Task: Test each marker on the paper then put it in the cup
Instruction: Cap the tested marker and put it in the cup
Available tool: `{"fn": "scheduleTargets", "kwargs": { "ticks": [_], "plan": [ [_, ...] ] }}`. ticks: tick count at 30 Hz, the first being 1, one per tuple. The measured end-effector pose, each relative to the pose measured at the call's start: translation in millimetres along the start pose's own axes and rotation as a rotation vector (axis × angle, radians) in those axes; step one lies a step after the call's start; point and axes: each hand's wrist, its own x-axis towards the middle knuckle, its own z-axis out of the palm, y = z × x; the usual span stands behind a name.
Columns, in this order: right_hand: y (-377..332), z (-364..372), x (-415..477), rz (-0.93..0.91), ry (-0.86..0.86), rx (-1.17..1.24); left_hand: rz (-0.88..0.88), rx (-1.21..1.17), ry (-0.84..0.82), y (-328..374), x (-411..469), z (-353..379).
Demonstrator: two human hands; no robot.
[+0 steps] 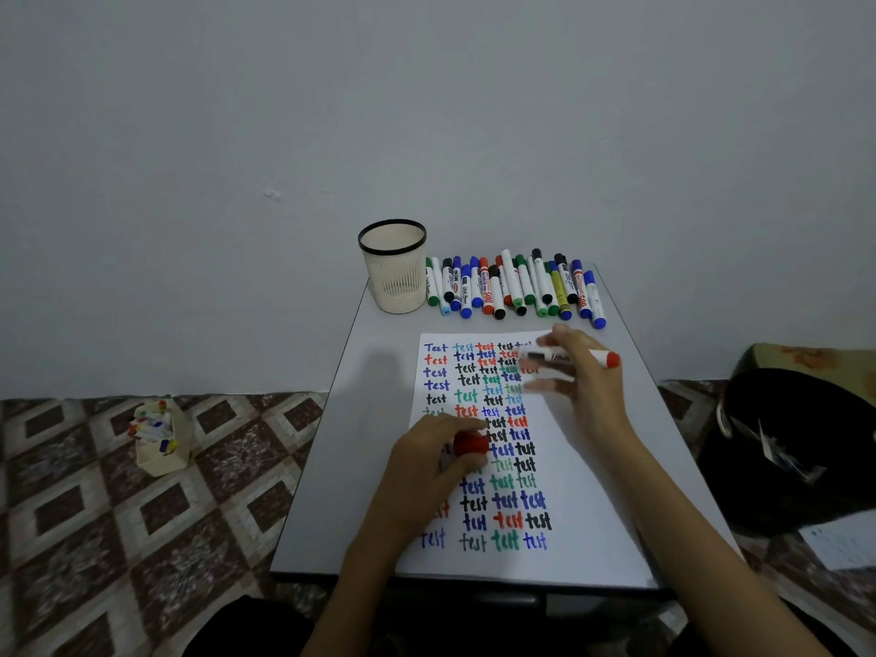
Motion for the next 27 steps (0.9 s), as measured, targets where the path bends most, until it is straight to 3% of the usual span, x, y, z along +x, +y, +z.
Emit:
{"fn": "scheduleTargets", "kwargs": {
  "ticks": [9,19,24,27],
  "plan": [
    [5,0,-42,0.095,0.039,0.259,0.010,-0.090,0.140,10,-4,-6],
    [12,9,-52,0.159,-0.112,0.192,0.037,-0.113,0.123,13,-5,-8],
    [6,4,-52,0.297,-0.286,0.194,-0.072,-0.254,0.179,9,-5,-10],
    [4,0,-52,0.265,-0.335,0.079,-0.207,-0.464,0.200,10,-6,-14]
  ]
}}
